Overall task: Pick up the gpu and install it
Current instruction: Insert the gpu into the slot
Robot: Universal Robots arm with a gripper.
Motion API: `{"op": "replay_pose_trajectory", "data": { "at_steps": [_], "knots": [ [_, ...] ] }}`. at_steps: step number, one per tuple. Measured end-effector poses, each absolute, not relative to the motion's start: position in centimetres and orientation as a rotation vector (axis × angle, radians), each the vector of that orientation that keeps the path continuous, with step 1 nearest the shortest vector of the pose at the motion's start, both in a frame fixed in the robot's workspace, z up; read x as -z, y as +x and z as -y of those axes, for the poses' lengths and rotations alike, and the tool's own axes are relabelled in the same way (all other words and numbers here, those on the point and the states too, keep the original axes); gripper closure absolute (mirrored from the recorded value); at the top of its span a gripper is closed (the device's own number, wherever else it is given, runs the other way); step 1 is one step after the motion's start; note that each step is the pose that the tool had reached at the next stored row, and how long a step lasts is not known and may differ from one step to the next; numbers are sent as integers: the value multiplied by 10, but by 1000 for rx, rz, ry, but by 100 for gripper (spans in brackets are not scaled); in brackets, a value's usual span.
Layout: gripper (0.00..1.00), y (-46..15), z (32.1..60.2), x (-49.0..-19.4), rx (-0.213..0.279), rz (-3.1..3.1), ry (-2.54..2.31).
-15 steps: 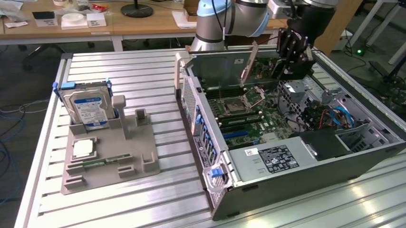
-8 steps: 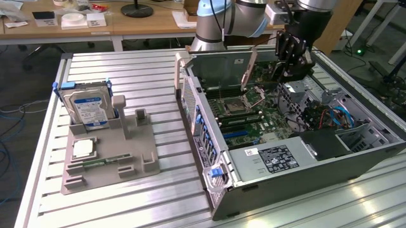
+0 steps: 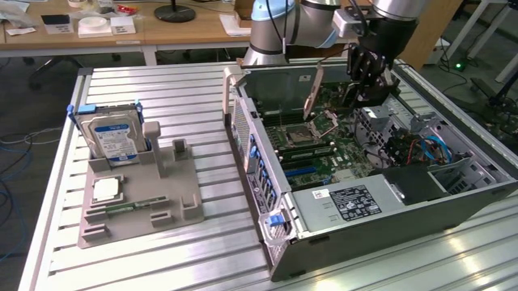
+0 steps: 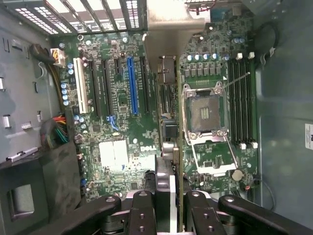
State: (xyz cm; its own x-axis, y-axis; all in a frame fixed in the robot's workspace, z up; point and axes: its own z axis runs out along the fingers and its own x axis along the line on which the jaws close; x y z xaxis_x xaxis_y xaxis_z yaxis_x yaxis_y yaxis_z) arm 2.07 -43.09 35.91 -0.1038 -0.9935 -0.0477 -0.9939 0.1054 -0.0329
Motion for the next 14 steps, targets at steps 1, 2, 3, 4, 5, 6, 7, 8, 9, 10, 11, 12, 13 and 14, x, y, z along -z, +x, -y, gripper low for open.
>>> {"op": "replay_pose_trajectory", "data": {
  "at_steps": [1, 2, 3, 4, 5, 6, 7, 8, 9, 10, 11, 12, 13, 14],
  "knots": [
    [72, 21, 432, -358, -12, -2288, -2067],
    [72, 21, 433, -356, -12, -2284, -2072],
    [72, 20, 433, -355, -12, -2281, -2076],
    [72, 20, 433, -353, -12, -2280, -2077],
    [72, 20, 433, -353, -14, -2279, -2076],
    [72, 20, 433, -352, -19, -2276, -2076],
    [72, 20, 433, -351, -23, -2272, -2077],
    [72, 20, 434, -351, -27, -2269, -2076],
    [72, 20, 434, -350, -28, -2269, -2076],
    [72, 20, 434, -349, -29, -2270, -2076],
    [72, 19, 433, -349, -29, -2270, -2077],
    [72, 18, 433, -348, -29, -2270, -2077],
    [72, 18, 434, -347, -31, -2272, -2079],
    [72, 17, 434, -346, -32, -2273, -2079]
  ]
}}
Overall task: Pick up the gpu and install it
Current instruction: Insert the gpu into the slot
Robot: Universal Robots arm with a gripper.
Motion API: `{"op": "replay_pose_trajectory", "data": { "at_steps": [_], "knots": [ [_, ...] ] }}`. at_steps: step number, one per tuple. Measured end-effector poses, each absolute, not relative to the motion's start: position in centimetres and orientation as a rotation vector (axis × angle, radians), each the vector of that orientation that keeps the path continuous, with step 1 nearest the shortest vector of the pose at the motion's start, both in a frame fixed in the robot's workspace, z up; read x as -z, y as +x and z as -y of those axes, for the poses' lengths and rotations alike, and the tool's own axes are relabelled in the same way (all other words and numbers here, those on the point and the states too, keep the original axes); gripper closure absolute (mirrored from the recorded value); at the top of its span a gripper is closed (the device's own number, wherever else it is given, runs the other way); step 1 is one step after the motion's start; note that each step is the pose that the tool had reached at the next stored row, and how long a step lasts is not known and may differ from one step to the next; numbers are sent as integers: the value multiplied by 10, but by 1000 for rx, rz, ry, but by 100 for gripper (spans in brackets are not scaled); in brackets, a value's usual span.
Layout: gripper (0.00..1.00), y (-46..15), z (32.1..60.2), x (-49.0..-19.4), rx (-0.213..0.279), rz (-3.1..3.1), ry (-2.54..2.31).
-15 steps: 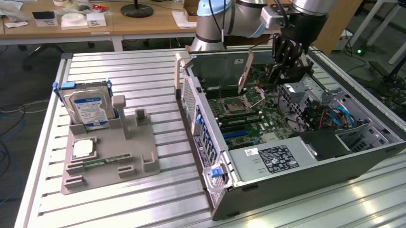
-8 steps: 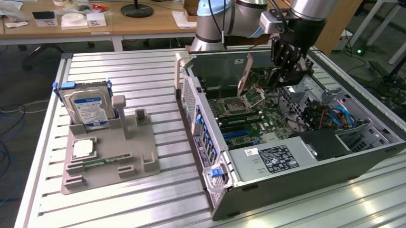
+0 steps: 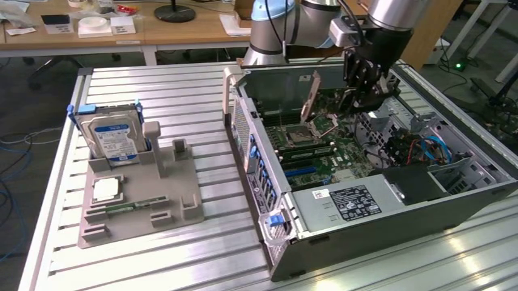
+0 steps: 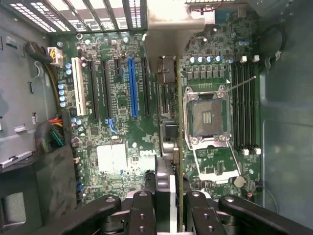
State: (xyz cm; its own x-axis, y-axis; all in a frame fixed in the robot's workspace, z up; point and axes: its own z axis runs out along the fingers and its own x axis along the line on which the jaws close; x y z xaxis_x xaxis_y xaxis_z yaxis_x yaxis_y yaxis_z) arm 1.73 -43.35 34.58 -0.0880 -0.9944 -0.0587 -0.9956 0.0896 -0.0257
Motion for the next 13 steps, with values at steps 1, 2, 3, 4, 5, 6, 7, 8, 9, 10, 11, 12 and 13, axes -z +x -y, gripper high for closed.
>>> {"op": "replay_pose_trajectory", "data": {
  "at_steps": [1, 2, 3, 4, 5, 6, 7, 8, 9, 10, 11, 12, 13],
  "knots": [
    [72, 15, 433, -344, -32, -2273, -2080],
    [72, 12, 434, -343, -32, -2273, -2080],
    [72, 8, 434, -341, -32, -2273, -2080],
    [72, 5, 433, -340, -32, -2274, -2080],
    [72, 1, 434, -339, -32, -2273, -2081],
    [72, -3, 434, -338, -32, -2273, -2081],
    [72, -6, 434, -337, -32, -2272, -2082],
    [72, -9, 434, -335, -32, -2271, -2083],
    [72, -12, 433, -335, -32, -2270, -2085],
    [72, -13, 434, -334, -31, -2269, -2086],
    [72, -13, 435, -333, -31, -2268, -2088],
    [72, -13, 435, -333, -32, -2265, -2092],
    [72, -13, 435, -332, -33, -2258, -2100]
  ]
}}
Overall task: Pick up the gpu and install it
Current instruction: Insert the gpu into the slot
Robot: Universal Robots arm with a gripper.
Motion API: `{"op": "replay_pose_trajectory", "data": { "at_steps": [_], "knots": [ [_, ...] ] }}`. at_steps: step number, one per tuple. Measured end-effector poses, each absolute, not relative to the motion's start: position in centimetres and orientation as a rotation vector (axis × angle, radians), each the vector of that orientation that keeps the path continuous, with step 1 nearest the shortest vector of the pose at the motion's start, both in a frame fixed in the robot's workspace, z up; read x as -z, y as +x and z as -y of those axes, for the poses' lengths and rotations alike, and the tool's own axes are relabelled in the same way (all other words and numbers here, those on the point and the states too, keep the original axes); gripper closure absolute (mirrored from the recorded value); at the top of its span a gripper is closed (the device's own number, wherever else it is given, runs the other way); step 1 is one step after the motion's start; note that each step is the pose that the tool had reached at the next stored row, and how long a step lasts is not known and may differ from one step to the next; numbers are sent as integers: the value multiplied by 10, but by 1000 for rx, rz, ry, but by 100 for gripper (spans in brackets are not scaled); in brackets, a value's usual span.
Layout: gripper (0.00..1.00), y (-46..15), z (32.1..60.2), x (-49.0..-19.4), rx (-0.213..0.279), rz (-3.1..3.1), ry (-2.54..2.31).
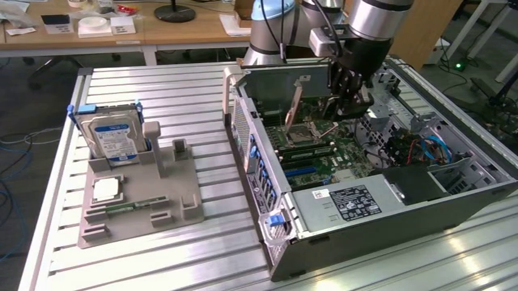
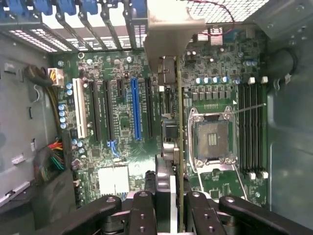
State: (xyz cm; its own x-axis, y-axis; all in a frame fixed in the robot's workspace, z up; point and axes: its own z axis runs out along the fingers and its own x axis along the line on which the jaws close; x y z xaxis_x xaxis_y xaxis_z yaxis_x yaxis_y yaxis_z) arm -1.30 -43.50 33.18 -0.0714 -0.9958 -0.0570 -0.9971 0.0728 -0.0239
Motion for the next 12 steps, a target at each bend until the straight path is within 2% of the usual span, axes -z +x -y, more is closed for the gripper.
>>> {"op": "replay_pose_trajectory", "data": {
  "at_steps": [9, 12],
  "knots": [
    [72, -26, 435, -328, -33, -2205, -2156],
    [72, -30, 435, -326, -12, -2215, -2165]
  ]
}}
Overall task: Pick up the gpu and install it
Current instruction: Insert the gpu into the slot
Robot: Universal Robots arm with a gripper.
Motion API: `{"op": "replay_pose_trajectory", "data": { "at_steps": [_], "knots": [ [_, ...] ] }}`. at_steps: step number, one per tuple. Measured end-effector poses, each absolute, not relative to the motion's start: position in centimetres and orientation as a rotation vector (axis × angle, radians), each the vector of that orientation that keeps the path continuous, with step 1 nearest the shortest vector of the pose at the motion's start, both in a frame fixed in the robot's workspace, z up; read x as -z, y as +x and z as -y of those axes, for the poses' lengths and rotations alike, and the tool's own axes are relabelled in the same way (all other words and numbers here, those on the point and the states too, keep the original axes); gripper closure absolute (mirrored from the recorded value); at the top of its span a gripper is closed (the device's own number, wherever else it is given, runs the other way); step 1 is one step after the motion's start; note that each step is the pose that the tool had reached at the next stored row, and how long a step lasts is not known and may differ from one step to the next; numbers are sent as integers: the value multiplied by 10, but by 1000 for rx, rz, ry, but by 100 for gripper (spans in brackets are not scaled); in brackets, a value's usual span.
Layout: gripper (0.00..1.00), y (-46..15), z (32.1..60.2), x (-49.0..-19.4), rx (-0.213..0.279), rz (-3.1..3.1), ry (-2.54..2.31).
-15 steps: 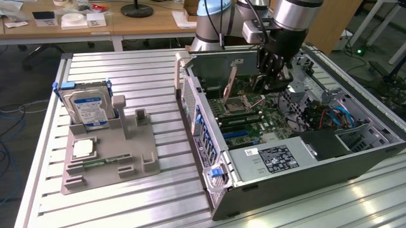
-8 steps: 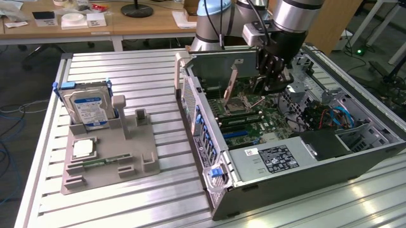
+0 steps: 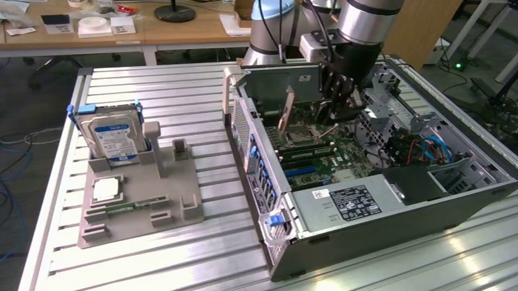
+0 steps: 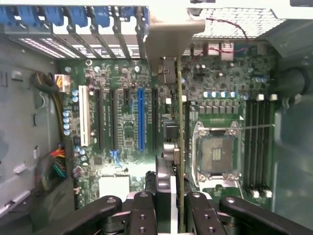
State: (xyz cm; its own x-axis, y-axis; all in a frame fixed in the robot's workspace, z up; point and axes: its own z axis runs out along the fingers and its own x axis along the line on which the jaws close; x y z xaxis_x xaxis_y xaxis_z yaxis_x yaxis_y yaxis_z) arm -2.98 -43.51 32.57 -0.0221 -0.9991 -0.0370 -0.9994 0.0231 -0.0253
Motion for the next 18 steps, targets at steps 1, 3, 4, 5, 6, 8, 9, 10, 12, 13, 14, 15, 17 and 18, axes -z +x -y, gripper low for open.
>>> {"op": "replay_pose_trajectory", "data": {
  "at_steps": [1, 3, 4, 5, 6, 8, 9, 10, 12, 13, 14, 15, 17, 18],
  "knots": [
    [72, -30, 435, -324, -9, -2216, -2167],
    [72, -30, 435, -322, -8, -2216, -2167],
    [72, -30, 435, -320, -9, -2216, -2167],
    [72, -30, 435, -318, -9, -2216, -2167],
    [72, -30, 435, -317, -8, -2217, -2167],
    [72, -30, 435, -315, -8, -2217, -2166],
    [72, -30, 436, -314, -8, -2217, -2166],
    [72, -30, 436, -313, -8, -2217, -2167],
    [72, -31, 439, -312, -8, -2217, -2167],
    [72, -31, 440, -312, -8, -2217, -2166],
    [72, -31, 442, -311, -8, -2217, -2167],
    [72, -31, 443, -311, -8, -2217, -2167],
    [72, -31, 445, -310, -8, -2217, -2166],
    [72, -32, 445, -309, -8, -2217, -2166]
  ]
}}
